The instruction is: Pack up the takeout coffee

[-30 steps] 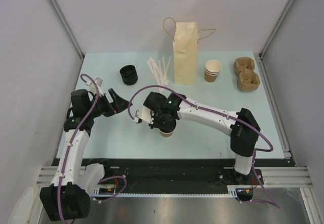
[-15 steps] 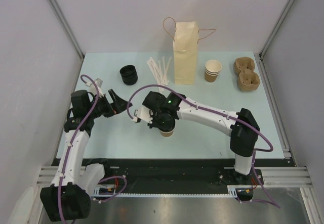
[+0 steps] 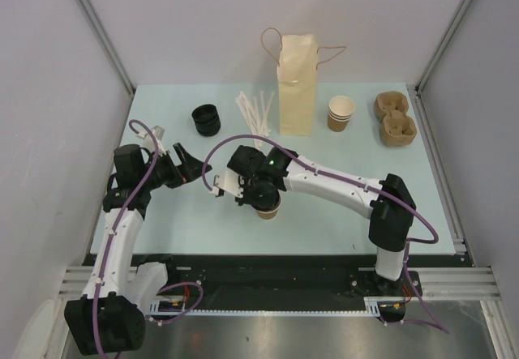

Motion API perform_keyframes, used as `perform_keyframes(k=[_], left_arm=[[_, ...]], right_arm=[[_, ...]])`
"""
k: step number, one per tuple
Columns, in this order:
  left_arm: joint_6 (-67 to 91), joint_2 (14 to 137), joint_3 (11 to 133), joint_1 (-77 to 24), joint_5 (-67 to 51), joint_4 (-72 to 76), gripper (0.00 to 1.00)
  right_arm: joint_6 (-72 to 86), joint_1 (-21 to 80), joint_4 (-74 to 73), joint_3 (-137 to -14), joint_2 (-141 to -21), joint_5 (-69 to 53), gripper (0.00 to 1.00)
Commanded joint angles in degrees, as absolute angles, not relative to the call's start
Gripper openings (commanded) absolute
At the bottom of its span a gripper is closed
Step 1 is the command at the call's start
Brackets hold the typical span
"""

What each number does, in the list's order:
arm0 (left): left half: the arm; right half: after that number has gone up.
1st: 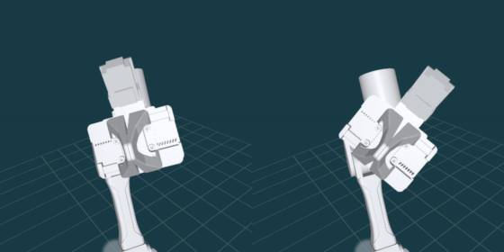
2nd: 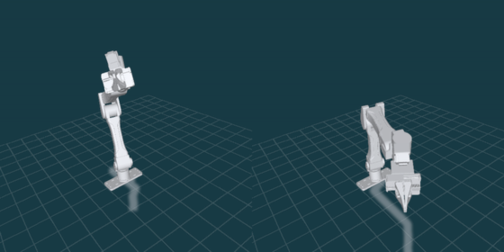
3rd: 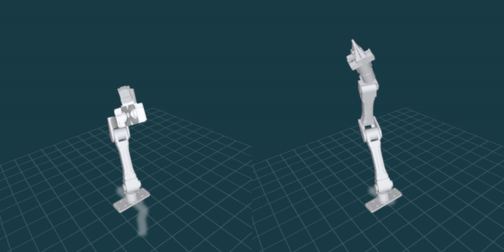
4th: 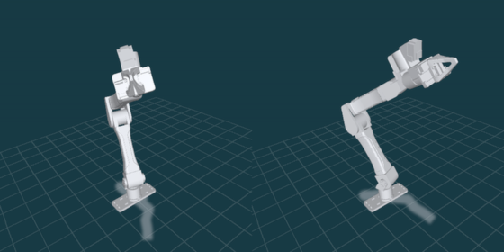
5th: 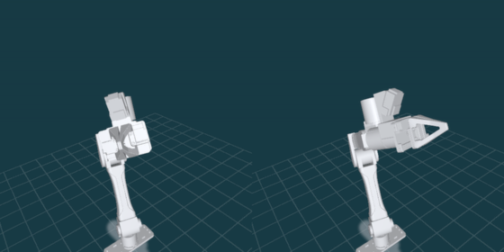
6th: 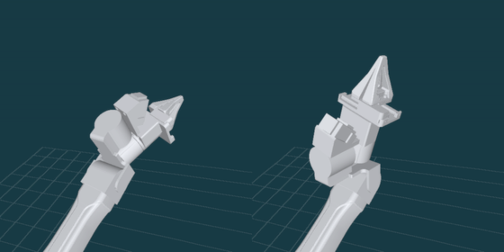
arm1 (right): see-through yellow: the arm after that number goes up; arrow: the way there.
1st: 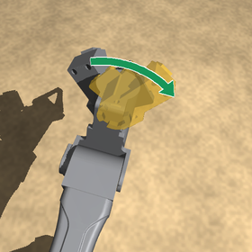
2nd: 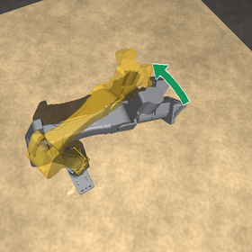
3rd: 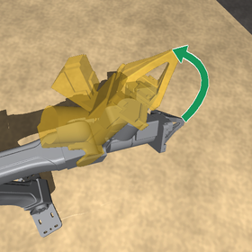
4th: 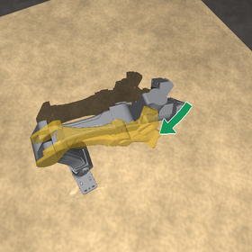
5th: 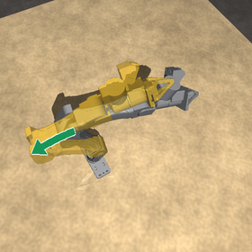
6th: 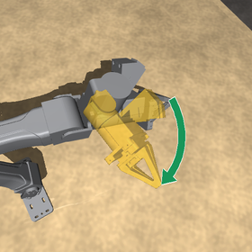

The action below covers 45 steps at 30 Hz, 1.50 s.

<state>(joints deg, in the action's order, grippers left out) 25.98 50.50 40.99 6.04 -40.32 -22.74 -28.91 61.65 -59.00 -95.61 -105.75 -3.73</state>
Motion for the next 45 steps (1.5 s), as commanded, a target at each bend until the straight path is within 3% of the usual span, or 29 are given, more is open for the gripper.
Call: perform_keyframes(k=[1, 45], left_arm=[[26.28, 50.1, 40.96, 6.68, -41.22, -20.83, 0.95], [26.54, 50.54, 41.13, 6.68, -42.01, -20.39, 0.94]], right_arm=[[-28.57, 61.88, -59.5, -96.59, -106.26, -4.48, 0.09], [-28.56, 60.73, -59.15, -96.15, -106.79, -4.13, 0.16]])
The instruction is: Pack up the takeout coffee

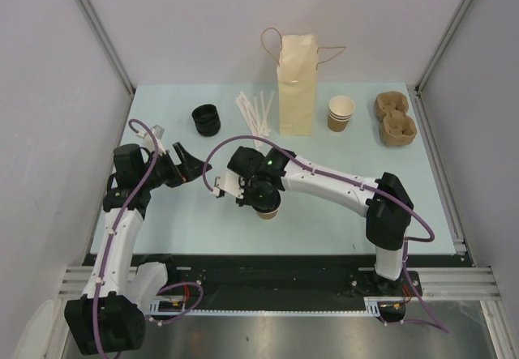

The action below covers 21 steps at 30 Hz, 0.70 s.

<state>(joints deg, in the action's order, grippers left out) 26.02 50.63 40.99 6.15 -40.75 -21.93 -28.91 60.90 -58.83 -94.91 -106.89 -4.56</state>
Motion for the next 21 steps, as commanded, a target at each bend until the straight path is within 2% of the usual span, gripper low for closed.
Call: perform_keyframes(k=[1, 21], left_arm=[[26.72, 50.71, 41.13, 6.68, -42.01, -20.3, 0.94], [26.63, 50.71, 40.69, 6.68, -42.1, -19.95, 0.93]], right_arm=[[-28.56, 60.73, -59.32, -96.24, -106.61, -4.13, 0.16], [-28.56, 60.64, -60.2, -96.42, -105.21, -3.43, 0.16]])
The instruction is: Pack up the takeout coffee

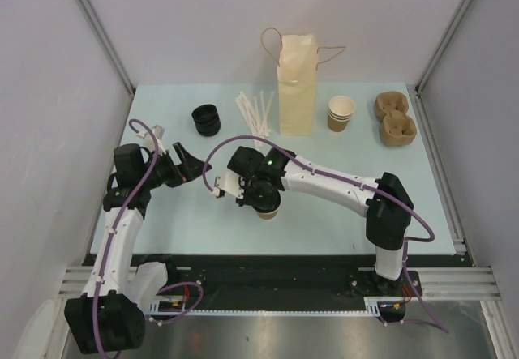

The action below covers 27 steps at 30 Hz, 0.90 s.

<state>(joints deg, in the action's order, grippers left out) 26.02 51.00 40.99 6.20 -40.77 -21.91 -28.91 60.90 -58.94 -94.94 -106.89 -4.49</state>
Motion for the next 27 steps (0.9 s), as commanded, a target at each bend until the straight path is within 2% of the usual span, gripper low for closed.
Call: perform_keyframes(k=[1, 16, 21, 27], left_arm=[[26.63, 50.71, 40.61, 6.68, -42.1, -19.95, 0.93], [26.81, 50.8, 40.61, 6.68, -42.45, -19.69, 0.93], [26.81, 50.8, 40.69, 6.68, -42.54, -19.78, 0.93], [26.72, 50.71, 40.69, 6.68, -42.63, -19.86, 0.93]], right_arm=[[-28.56, 60.47, -60.29, -96.42, -105.12, -3.43, 0.16], [-28.21, 60.38, -60.73, -96.15, -104.85, -4.83, 0.17], [-28.04, 60.29, -60.64, -96.42, -105.29, -5.89, 0.2], [-28.13, 60.12, -60.73, -96.15, -105.91, -6.59, 0.27]])
